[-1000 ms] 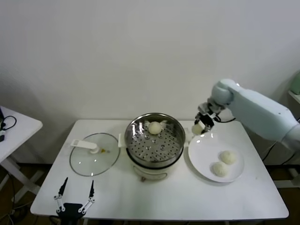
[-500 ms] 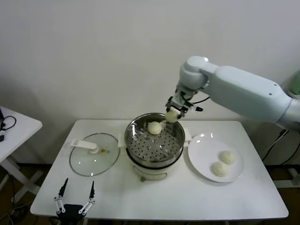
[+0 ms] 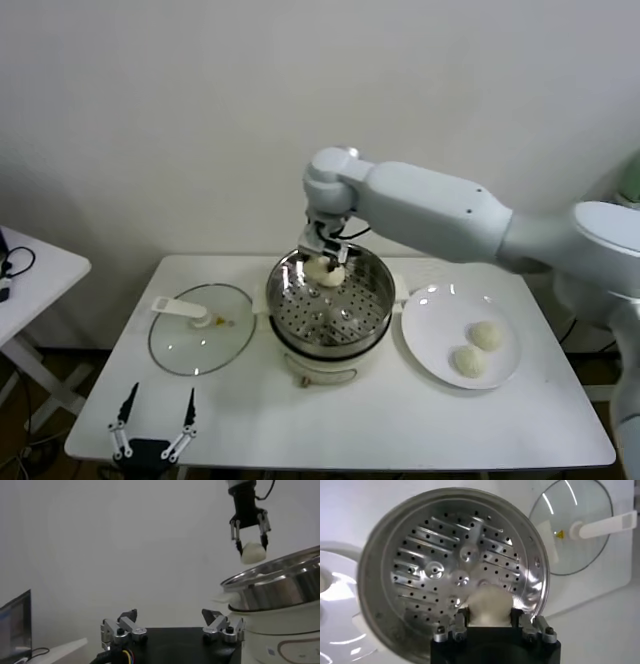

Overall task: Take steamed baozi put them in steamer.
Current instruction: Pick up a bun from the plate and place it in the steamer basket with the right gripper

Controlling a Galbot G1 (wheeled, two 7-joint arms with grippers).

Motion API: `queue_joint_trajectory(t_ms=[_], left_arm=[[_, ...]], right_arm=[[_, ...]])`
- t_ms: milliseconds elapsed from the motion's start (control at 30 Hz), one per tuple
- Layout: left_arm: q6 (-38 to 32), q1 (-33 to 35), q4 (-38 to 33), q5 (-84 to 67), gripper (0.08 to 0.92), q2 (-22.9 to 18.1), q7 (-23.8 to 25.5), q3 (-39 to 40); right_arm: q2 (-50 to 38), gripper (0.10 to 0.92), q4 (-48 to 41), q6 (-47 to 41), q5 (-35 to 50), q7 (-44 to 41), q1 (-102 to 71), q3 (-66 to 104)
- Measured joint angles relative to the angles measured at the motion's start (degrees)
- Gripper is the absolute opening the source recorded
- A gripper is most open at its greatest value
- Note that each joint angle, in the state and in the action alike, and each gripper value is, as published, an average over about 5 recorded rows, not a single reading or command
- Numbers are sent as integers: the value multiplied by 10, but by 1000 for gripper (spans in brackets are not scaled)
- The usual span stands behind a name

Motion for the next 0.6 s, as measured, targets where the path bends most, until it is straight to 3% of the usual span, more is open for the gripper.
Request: queue_joint_trajectory(t_ms=[600], left_arm=[[-1, -1, 8, -3, 823, 2, 0, -2]], right_arm=[[66, 550, -98, 8, 0, 5, -42, 4]])
